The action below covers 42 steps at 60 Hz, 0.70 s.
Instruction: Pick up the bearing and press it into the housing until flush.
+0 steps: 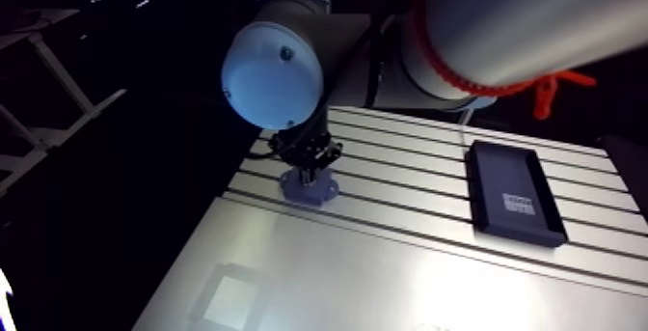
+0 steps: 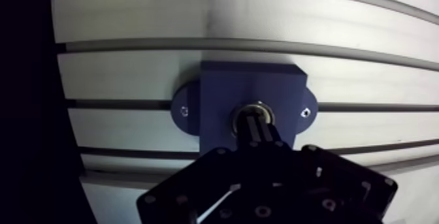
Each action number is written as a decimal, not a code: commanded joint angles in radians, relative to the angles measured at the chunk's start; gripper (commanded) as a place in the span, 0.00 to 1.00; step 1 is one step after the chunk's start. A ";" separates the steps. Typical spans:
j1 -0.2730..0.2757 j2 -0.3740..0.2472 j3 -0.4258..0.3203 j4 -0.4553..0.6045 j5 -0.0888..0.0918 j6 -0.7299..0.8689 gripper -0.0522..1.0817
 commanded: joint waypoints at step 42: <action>-0.001 -0.024 -0.020 0.006 -0.027 -0.003 0.97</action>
